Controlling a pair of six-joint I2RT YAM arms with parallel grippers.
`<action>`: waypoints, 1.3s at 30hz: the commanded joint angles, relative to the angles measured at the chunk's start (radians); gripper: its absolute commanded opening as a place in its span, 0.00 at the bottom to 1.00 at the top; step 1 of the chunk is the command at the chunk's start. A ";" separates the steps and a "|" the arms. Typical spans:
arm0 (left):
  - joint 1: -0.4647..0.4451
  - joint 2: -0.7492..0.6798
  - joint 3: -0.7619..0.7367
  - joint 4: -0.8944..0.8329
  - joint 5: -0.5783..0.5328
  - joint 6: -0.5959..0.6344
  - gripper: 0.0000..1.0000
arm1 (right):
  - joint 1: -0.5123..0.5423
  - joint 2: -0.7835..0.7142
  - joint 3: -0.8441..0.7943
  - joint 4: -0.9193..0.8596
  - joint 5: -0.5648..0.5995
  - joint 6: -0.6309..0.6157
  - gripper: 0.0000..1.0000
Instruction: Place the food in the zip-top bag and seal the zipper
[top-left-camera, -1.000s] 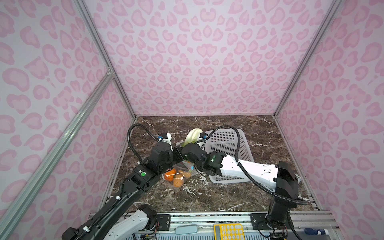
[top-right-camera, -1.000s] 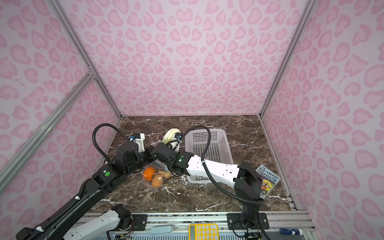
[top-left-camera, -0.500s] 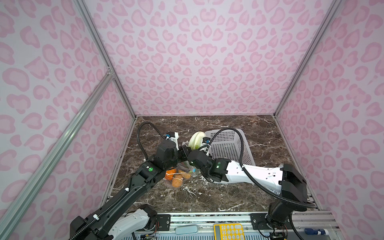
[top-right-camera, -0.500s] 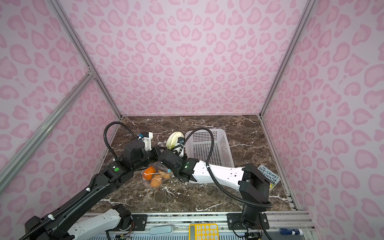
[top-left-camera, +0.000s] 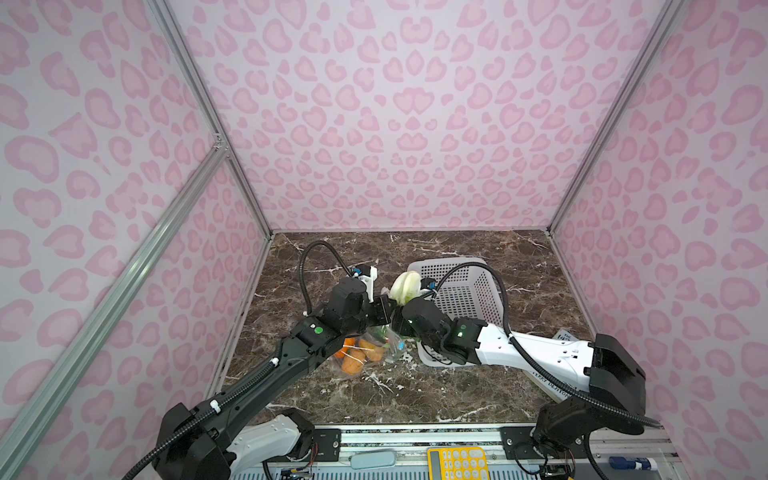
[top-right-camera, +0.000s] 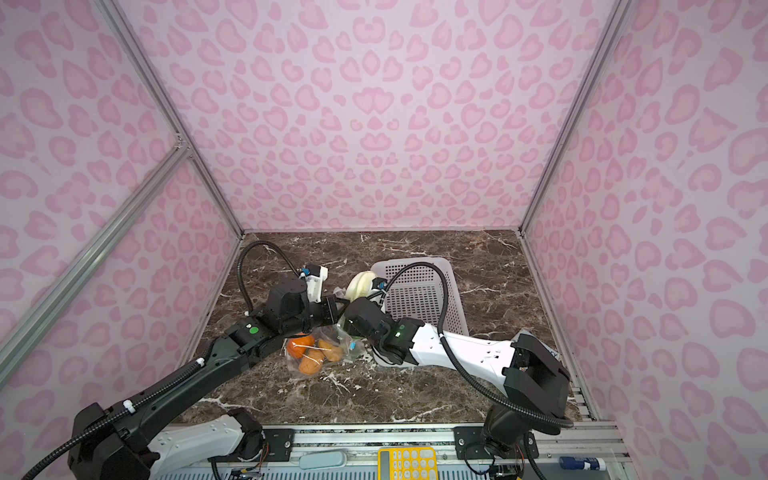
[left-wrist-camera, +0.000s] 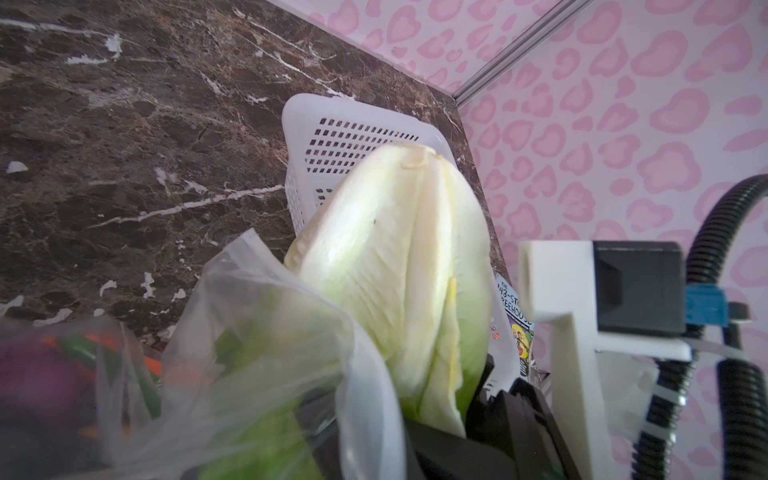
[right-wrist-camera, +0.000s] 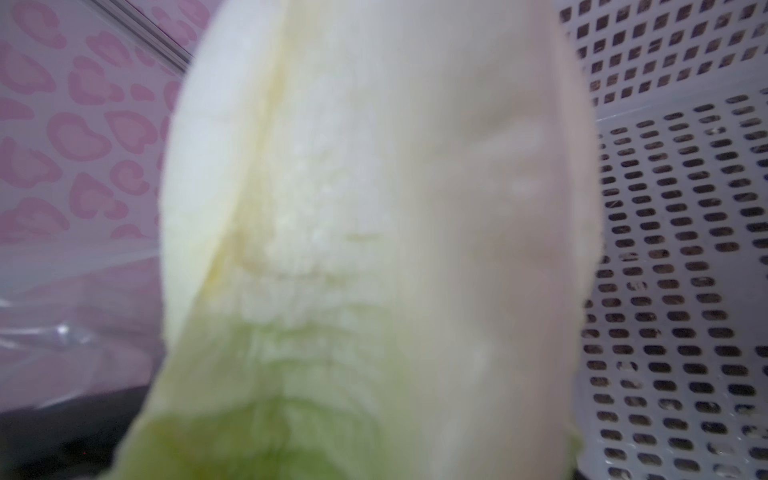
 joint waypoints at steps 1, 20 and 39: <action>-0.010 0.030 0.008 0.014 0.060 0.017 0.03 | -0.014 -0.016 -0.037 0.107 -0.043 0.024 0.74; -0.023 0.125 0.040 -0.046 0.017 0.015 0.03 | -0.108 -0.091 -0.109 0.109 -0.137 0.016 0.95; -0.023 0.138 0.049 -0.051 0.015 0.013 0.03 | -0.228 -0.055 -0.093 0.220 -0.358 -0.108 0.97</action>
